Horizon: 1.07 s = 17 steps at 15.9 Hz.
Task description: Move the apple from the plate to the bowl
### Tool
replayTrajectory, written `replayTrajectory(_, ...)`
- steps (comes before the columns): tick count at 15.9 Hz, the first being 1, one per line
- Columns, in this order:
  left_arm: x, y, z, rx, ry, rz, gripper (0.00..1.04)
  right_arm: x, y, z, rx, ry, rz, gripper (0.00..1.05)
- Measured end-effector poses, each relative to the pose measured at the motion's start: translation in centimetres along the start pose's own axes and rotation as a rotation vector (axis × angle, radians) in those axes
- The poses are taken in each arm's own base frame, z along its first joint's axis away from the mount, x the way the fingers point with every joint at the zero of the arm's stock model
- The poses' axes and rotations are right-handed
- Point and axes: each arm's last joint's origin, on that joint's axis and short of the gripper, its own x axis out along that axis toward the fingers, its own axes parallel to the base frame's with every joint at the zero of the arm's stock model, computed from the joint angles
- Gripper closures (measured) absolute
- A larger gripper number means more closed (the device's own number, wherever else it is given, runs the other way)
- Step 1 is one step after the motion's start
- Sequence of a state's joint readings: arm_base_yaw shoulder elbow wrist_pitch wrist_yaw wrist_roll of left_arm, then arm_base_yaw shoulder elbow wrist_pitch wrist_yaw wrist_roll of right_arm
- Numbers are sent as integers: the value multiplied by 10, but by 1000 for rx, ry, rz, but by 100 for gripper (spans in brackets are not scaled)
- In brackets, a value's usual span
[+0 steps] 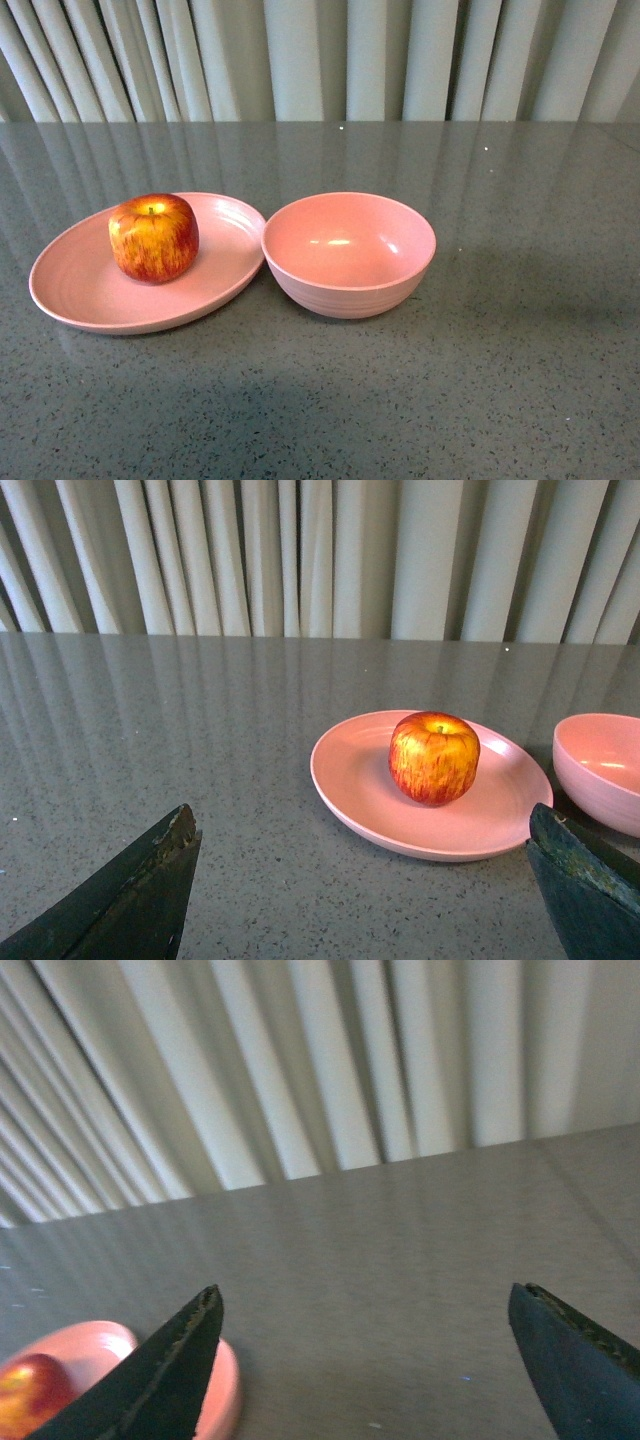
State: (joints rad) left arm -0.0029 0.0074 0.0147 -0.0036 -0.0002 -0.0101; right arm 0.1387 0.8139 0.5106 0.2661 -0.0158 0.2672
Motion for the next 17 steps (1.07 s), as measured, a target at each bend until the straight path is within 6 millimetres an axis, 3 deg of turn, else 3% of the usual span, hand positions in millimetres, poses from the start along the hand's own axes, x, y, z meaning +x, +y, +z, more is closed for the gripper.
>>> replayTrajectory(2,0,0,0,0,0,0,7,-46,-29,-38,-179,-30,-154,40)
replayTrajectory(3,0,0,0,0,0,0,7,-58,-35,-55,-204,-16,-185,51)
replayTrajectory(5,0,0,0,0,0,0,7,-73,-36,-75,-239,-41,-150,77)
replayTrajectory(7,0,0,0,0,0,0,7,-75,-36,-76,-245,-67,-147,99)
replayTrajectory(11,0,0,0,0,0,1,7,-86,-39,-95,-254,-33,-150,103)
replayTrajectory(17,0,0,0,0,0,1,7,-87,-42,-105,-257,-56,-148,103)
